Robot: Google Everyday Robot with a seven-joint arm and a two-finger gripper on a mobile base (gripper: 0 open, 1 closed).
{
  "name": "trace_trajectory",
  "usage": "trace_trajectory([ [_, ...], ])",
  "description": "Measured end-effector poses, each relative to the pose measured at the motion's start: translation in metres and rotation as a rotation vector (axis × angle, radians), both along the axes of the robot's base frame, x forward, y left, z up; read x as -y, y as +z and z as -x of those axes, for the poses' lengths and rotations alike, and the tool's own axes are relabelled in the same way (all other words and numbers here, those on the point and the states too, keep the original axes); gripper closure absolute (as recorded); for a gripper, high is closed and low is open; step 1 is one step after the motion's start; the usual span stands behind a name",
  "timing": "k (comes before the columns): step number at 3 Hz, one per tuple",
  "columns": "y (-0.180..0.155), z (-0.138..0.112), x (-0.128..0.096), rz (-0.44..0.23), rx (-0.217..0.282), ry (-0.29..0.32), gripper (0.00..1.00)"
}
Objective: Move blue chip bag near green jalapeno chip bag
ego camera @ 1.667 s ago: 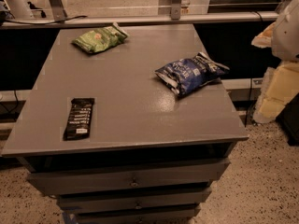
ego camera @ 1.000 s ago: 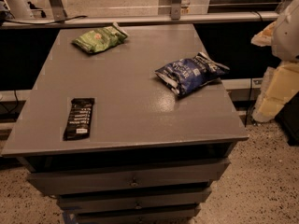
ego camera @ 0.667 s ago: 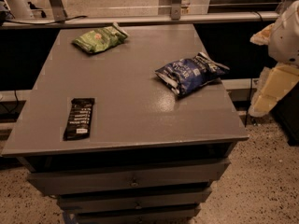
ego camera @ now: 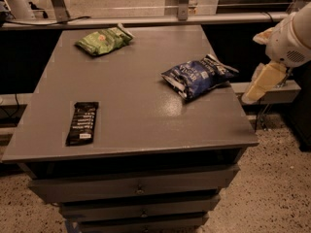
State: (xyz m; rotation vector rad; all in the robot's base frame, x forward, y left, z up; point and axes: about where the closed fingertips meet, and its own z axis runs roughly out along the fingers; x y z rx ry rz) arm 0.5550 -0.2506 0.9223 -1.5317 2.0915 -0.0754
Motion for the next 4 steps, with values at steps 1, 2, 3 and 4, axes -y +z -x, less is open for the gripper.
trace_trajectory([
  [1,-0.029,-0.03,-0.001,-0.127,-0.008,-0.044,0.0],
  [2,-0.05,-0.054,-0.014,-0.26,-0.018,-0.072,0.0],
  [3,-0.068,-0.076,-0.033,-0.38,-0.03,-0.079,0.0],
  [4,-0.08,-0.091,-0.05,-0.443,-0.047,-0.078,0.18],
])
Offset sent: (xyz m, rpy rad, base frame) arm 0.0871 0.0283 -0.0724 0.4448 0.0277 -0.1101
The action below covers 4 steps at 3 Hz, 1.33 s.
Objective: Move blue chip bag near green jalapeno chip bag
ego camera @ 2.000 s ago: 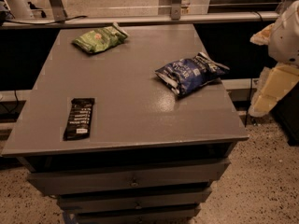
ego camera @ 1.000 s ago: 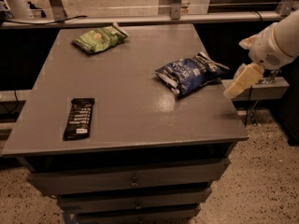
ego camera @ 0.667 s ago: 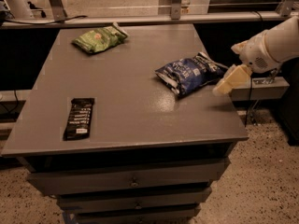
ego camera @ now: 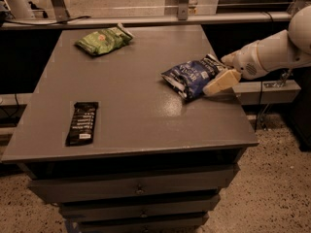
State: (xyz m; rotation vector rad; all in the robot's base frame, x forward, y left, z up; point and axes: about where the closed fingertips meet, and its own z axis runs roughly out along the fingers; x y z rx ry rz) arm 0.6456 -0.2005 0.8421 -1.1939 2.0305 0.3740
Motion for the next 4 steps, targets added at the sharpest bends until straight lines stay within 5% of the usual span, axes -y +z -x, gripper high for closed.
trace_trajectory([
  [2,-0.007,-0.004,-0.007,-0.03,-0.016,0.001,0.64],
  [3,0.009,-0.003,-0.011,-0.014,0.015,0.008,0.88],
  [4,0.041,-0.004,-0.013,-0.003,0.079,-0.005,1.0],
])
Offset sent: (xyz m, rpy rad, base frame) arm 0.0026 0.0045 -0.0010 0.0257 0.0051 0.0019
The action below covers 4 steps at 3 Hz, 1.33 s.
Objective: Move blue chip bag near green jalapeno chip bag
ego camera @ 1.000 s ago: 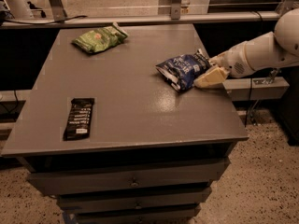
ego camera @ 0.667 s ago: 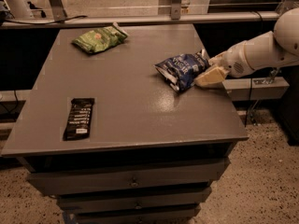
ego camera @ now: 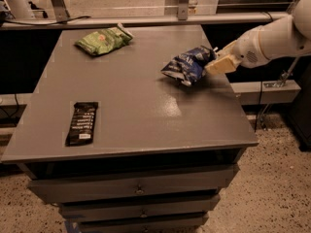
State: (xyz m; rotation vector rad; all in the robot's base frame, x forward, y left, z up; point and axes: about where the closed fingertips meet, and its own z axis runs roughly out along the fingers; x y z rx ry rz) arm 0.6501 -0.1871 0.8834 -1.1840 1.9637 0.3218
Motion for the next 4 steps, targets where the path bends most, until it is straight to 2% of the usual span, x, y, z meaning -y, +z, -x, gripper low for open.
trace_trajectory([
  [1,0.043,0.003,0.005,-0.012,0.085,-0.042,1.0],
  [3,0.043,-0.002,0.002,-0.019,0.1,-0.051,1.0],
  [4,0.043,-0.036,-0.012,-0.043,0.151,-0.044,1.0],
])
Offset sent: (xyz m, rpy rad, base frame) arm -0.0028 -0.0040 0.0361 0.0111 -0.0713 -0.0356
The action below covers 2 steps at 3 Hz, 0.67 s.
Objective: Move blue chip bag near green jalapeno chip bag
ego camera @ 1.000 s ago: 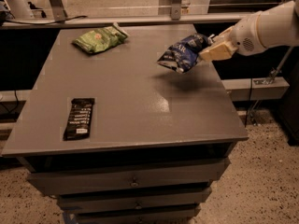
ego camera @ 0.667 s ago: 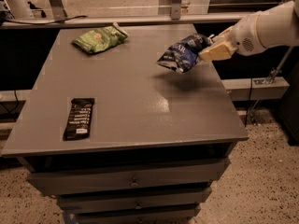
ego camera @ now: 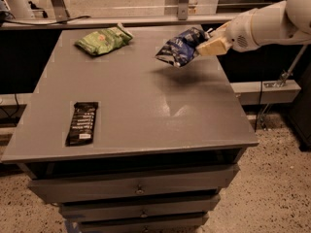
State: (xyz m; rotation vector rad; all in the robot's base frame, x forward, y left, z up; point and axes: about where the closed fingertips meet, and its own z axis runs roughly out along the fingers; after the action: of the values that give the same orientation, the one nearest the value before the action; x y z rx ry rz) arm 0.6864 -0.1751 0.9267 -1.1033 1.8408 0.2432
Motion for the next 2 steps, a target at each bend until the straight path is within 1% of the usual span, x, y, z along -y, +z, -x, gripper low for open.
trace_trajectory([
  [1,0.003,-0.045,-0.024,-0.007,0.042,0.007,1.0],
  [2,0.001,-0.088,-0.052,0.018,0.08,0.017,1.0],
])
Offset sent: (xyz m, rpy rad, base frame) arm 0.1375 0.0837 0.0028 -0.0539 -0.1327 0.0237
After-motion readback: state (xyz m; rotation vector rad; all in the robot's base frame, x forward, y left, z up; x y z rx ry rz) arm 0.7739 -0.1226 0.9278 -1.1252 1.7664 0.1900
